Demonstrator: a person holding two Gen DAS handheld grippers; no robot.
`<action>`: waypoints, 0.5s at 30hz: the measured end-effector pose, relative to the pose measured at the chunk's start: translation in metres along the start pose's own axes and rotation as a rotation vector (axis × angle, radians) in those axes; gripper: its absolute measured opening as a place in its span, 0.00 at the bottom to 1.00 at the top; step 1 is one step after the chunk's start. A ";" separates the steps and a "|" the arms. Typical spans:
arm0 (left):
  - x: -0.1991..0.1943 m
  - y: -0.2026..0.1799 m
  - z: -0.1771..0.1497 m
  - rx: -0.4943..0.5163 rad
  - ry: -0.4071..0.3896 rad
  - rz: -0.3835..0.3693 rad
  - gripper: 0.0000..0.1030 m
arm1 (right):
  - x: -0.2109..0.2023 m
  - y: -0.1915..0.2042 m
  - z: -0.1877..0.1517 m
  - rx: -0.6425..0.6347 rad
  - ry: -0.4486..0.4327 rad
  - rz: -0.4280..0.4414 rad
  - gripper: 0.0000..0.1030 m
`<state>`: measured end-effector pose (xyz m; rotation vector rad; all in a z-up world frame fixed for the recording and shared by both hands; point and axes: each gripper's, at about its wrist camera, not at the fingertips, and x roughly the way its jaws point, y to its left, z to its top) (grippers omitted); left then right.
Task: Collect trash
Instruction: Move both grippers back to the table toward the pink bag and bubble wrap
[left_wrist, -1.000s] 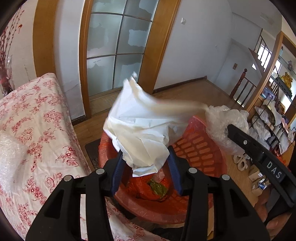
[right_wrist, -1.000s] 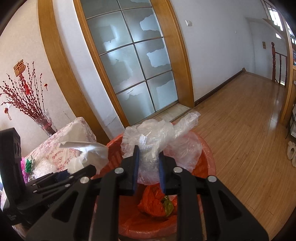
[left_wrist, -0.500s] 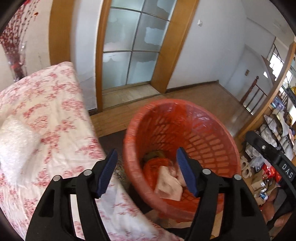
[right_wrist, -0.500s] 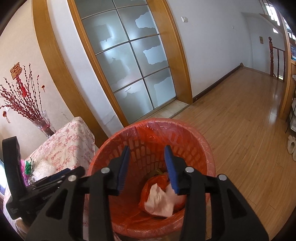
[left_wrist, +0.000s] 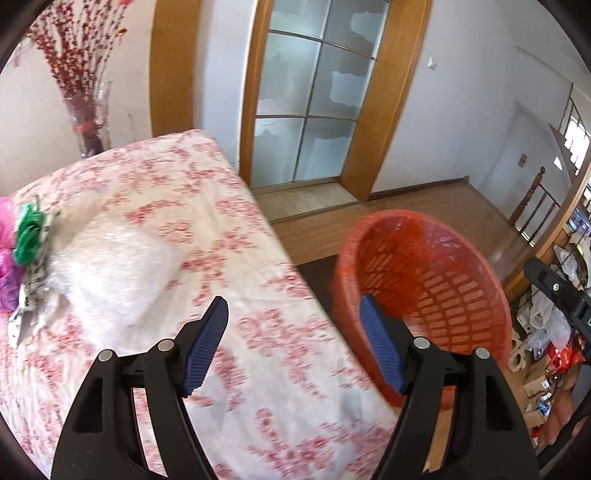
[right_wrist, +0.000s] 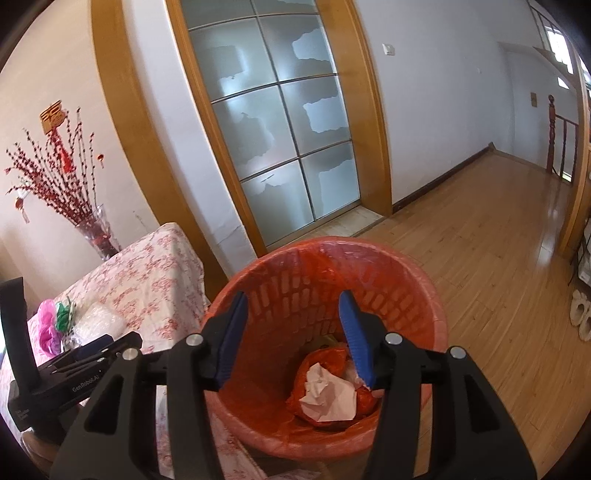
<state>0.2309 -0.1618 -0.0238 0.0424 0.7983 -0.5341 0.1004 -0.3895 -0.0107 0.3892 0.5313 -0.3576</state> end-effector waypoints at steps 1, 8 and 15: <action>-0.002 0.004 -0.001 -0.004 -0.002 0.006 0.71 | -0.002 0.003 0.000 -0.007 0.001 0.004 0.50; -0.025 0.038 -0.006 -0.043 -0.041 0.064 0.76 | -0.008 0.032 -0.004 -0.063 0.008 0.031 0.53; -0.056 0.093 -0.009 -0.089 -0.106 0.175 0.78 | -0.011 0.070 -0.009 -0.123 0.005 0.046 0.65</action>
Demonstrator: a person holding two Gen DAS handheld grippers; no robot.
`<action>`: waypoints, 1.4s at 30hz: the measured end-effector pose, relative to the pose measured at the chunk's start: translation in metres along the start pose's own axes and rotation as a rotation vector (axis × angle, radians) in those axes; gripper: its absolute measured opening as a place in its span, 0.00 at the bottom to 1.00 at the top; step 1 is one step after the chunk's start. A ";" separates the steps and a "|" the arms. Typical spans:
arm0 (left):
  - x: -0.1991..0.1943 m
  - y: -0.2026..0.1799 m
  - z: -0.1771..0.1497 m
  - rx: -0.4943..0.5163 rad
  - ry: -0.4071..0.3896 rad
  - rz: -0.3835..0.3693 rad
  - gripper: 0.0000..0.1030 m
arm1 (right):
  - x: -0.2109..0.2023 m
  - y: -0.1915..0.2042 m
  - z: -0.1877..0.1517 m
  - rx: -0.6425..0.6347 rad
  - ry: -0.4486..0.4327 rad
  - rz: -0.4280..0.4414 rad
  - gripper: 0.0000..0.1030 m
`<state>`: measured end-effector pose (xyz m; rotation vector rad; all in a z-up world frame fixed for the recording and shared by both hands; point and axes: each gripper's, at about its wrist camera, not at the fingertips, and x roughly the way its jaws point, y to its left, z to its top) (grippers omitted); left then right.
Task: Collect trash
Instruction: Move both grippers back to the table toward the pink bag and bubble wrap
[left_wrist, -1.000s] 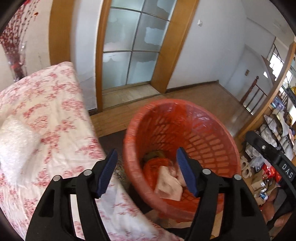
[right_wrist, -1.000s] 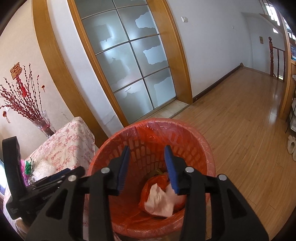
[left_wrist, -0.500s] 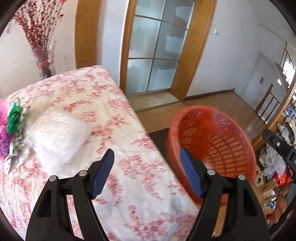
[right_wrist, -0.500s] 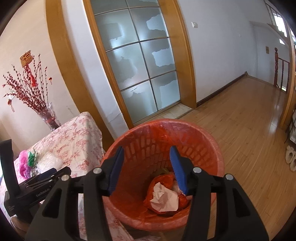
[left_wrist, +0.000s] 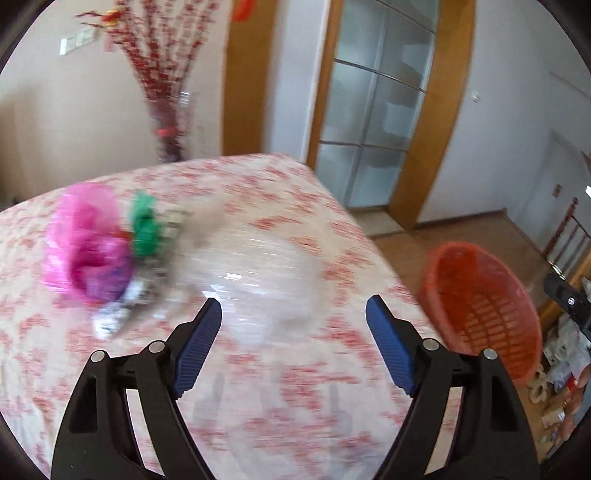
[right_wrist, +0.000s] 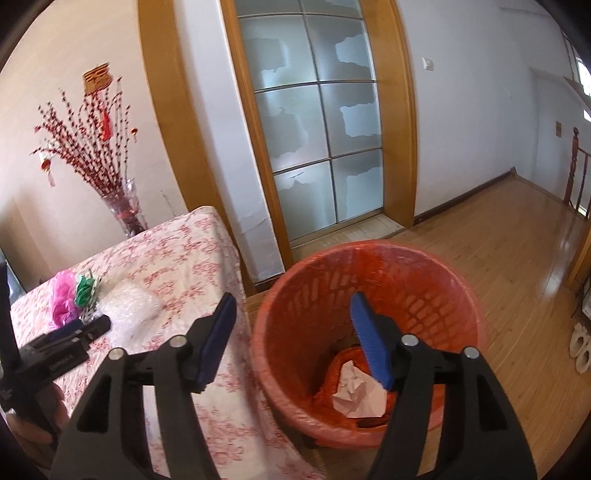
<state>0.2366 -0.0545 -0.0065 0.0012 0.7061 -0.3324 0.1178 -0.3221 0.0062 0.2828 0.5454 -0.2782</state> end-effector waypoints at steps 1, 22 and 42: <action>-0.002 0.009 0.000 -0.007 -0.007 0.020 0.78 | 0.000 0.006 -0.001 -0.009 0.000 0.006 0.66; 0.014 0.172 0.013 -0.250 -0.006 0.204 0.63 | 0.016 0.088 -0.021 -0.137 0.064 0.083 0.73; -0.030 0.210 0.007 -0.283 -0.088 0.226 0.18 | 0.043 0.155 -0.023 -0.214 0.121 0.192 0.73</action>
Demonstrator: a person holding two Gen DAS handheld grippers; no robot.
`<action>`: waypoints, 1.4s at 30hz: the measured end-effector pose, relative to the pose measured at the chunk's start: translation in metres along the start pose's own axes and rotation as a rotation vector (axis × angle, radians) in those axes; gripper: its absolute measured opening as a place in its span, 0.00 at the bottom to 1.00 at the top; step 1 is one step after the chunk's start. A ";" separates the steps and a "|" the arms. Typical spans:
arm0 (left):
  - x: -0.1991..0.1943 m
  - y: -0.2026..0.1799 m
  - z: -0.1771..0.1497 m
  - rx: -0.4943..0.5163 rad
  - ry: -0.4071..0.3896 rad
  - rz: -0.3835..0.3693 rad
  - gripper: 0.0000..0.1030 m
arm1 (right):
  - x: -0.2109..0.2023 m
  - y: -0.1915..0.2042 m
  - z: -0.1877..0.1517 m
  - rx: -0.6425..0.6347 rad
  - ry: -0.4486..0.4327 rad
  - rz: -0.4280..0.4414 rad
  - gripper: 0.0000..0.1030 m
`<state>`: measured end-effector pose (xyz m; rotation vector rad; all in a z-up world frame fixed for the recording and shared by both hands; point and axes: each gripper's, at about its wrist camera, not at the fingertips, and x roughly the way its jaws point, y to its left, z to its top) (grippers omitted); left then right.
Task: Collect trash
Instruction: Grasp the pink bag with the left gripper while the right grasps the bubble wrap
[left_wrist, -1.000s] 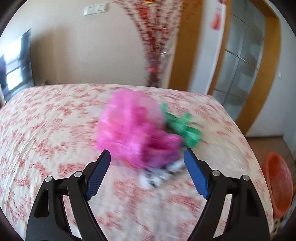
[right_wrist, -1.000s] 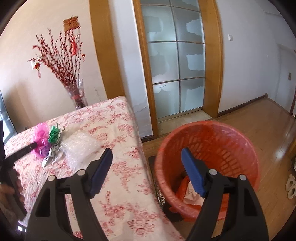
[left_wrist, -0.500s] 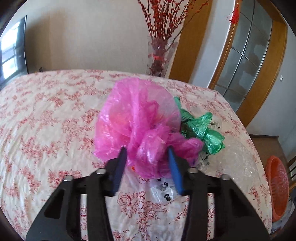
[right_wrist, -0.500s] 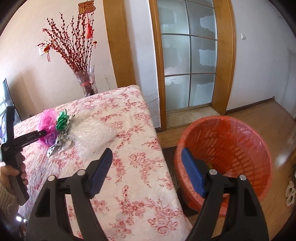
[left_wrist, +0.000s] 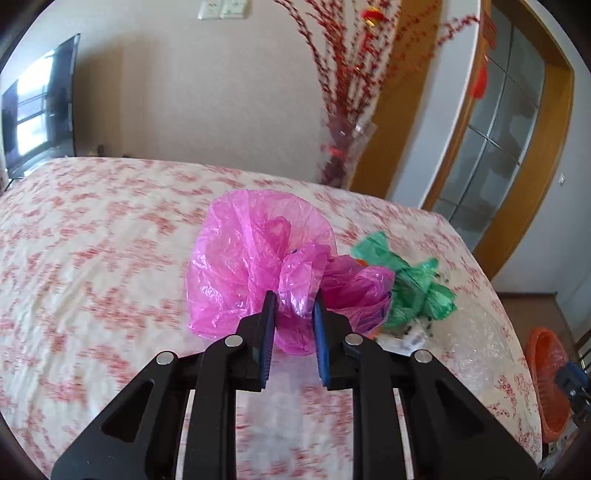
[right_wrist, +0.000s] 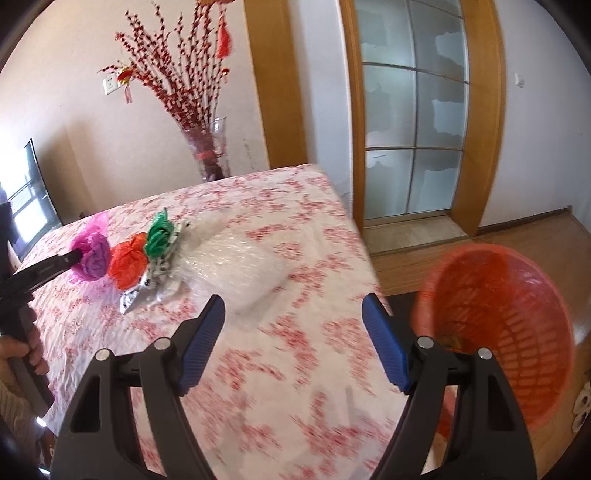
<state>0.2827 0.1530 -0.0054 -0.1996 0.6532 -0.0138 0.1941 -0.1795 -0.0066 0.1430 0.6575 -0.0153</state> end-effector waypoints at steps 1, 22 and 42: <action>-0.002 0.004 0.001 -0.003 -0.004 0.006 0.18 | 0.008 0.006 0.003 0.000 0.011 0.011 0.73; -0.020 0.047 0.000 -0.021 -0.006 0.050 0.18 | 0.129 0.060 0.022 -0.105 0.195 -0.050 0.21; -0.046 -0.043 -0.006 0.097 -0.026 -0.091 0.18 | 0.002 -0.017 0.022 0.005 -0.021 -0.089 0.13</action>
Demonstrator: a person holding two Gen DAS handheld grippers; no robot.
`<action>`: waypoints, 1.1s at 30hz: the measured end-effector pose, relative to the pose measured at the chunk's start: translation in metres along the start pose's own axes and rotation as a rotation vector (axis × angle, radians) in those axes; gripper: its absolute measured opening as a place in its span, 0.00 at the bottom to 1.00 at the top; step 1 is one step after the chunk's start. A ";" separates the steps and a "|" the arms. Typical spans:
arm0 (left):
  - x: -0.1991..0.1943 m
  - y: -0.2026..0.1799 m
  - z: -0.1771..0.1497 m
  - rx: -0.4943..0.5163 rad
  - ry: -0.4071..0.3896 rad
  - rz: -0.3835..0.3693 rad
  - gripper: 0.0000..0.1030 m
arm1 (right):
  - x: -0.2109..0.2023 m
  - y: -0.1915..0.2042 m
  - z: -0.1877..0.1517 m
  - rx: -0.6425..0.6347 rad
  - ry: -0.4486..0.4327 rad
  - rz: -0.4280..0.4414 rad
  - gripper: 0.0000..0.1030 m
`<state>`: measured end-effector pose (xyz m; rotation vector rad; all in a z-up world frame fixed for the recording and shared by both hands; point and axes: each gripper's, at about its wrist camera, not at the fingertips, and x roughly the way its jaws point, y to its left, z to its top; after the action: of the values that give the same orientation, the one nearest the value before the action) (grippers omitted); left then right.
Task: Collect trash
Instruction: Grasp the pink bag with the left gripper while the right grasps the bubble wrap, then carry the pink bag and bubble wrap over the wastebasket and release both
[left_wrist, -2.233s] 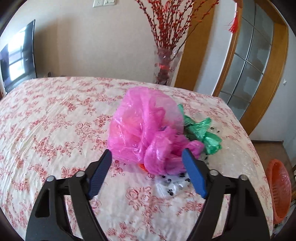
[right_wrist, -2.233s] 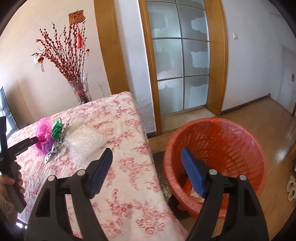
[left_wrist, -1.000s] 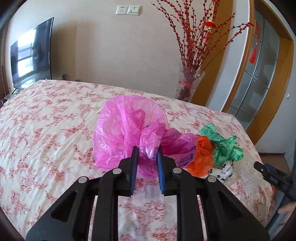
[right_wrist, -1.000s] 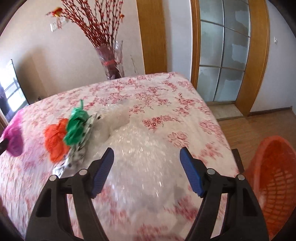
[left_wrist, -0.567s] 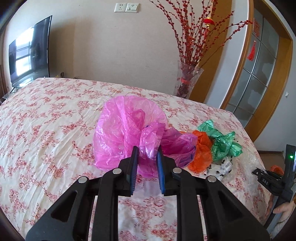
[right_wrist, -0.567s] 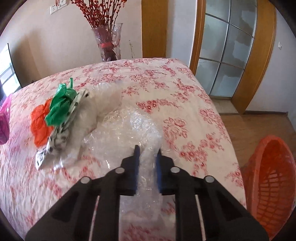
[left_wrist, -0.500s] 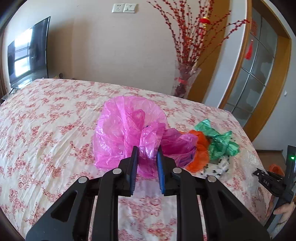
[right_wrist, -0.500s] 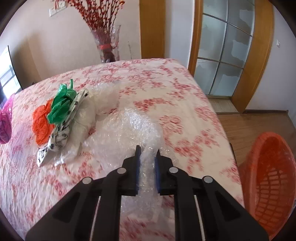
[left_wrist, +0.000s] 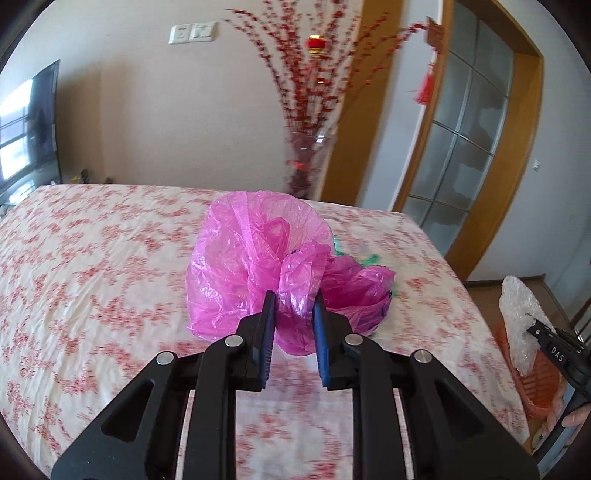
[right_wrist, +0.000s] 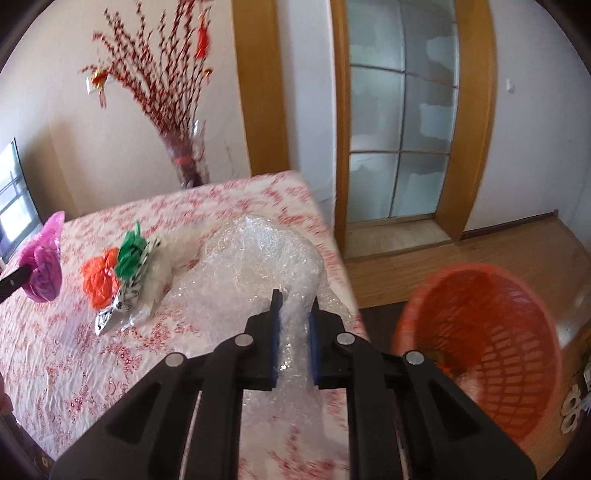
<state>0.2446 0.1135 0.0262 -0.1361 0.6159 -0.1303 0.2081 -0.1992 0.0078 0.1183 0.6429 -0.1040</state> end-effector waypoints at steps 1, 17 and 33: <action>0.000 -0.006 -0.001 0.007 0.000 -0.011 0.18 | -0.008 -0.005 -0.001 0.007 -0.010 -0.004 0.13; 0.018 -0.143 -0.014 0.141 0.051 -0.273 0.18 | -0.063 -0.093 -0.014 0.085 -0.145 -0.176 0.13; 0.040 -0.266 -0.037 0.221 0.131 -0.468 0.18 | -0.082 -0.186 -0.036 0.251 -0.167 -0.299 0.13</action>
<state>0.2339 -0.1577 0.0173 -0.0556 0.6880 -0.6619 0.0969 -0.3726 0.0145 0.2520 0.4751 -0.4789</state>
